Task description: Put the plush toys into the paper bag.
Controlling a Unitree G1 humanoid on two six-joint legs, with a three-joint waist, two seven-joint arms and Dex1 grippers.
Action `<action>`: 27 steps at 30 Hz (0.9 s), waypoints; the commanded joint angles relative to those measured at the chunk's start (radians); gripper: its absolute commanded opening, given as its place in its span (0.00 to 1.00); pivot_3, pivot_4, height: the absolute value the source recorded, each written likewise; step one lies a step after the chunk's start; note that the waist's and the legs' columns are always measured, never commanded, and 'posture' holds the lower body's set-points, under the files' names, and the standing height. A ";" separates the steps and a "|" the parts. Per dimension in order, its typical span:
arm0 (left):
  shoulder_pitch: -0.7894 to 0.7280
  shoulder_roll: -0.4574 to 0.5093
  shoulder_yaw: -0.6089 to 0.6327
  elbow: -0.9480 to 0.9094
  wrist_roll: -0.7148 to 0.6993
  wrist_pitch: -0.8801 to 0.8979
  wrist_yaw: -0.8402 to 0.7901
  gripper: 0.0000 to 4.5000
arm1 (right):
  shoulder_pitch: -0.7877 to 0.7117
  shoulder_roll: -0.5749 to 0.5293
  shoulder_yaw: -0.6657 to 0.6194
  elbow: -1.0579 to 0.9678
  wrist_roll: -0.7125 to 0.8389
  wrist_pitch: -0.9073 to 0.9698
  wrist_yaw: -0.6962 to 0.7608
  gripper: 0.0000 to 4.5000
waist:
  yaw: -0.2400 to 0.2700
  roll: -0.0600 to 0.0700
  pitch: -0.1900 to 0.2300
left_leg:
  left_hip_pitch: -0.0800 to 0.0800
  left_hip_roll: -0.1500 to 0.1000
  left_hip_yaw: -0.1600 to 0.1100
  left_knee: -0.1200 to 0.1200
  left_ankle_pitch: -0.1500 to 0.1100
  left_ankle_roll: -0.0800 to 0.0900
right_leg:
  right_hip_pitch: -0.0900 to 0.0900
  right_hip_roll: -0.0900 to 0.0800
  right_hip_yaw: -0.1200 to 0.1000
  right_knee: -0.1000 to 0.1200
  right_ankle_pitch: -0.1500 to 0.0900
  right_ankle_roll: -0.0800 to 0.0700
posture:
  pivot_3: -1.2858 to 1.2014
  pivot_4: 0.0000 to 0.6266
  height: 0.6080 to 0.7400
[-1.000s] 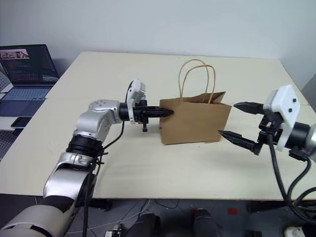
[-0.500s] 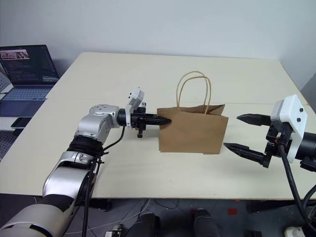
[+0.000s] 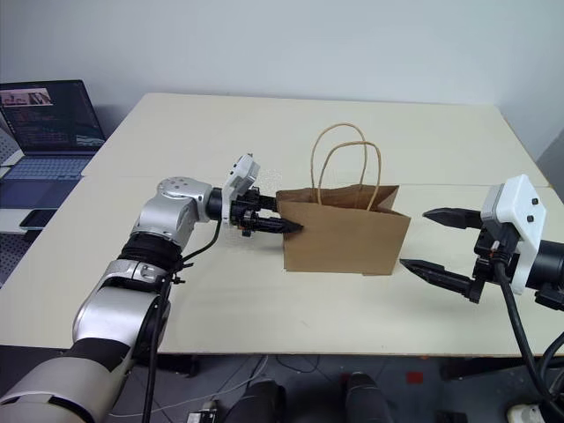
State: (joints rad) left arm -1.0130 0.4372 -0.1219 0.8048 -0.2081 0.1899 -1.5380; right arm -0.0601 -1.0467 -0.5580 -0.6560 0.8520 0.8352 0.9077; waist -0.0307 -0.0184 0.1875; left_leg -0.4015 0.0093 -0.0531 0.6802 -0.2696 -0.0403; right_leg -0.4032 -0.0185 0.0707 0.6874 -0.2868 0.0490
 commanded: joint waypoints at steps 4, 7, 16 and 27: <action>0.037 0.068 0.033 -0.098 0.003 0.011 0.051 0.80 | -0.018 -0.043 0.007 0.059 -0.055 -0.059 0.033 1.00 | 0.000 0.000 0.000 | 0.000 0.000 0.000 0.000 0.000 0.000 | 0.000 0.000 0.000 0.000 0.000 0.000 | 0.52 0.24 1.00; 0.095 0.126 0.053 -0.209 -0.007 0.058 0.085 0.80 | -0.045 -0.076 0.030 0.127 -0.096 -0.103 0.070 1.00 | -0.002 0.000 0.000 | 0.000 0.000 0.000 0.000 0.000 0.000 | 0.000 0.000 0.000 0.000 0.000 0.000 | 0.52 0.24 1.00; 0.482 0.413 0.246 -0.748 -0.042 0.223 0.246 0.80 | -0.235 -0.124 0.228 0.467 -0.302 -0.422 0.267 1.00 | -0.015 0.000 0.000 | 0.002 0.004 0.001 -0.001 0.000 0.000 | -0.001 0.000 0.001 0.000 0.000 0.000 | 0.52 0.24 1.00; 0.796 0.575 0.569 -1.019 -0.185 0.412 0.350 0.80 | -0.498 -0.198 0.401 0.833 -0.395 -0.533 0.571 1.00 | 0.000 0.001 0.001 | 0.002 0.006 0.002 -0.001 0.000 0.000 | 0.000 -0.003 0.000 -0.002 0.000 0.000 | 0.52 0.24 1.00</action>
State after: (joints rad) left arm -0.2169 0.9902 0.3972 -0.1842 -0.3666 0.5990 -1.2034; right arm -0.5403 -1.2185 -0.1473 0.1667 0.4620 0.3163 1.4408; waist -0.0309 -0.0177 0.1881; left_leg -0.3998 0.0159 -0.0510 0.6783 -0.2697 -0.0404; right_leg -0.4037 -0.0210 0.0708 0.6853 -0.2869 0.0489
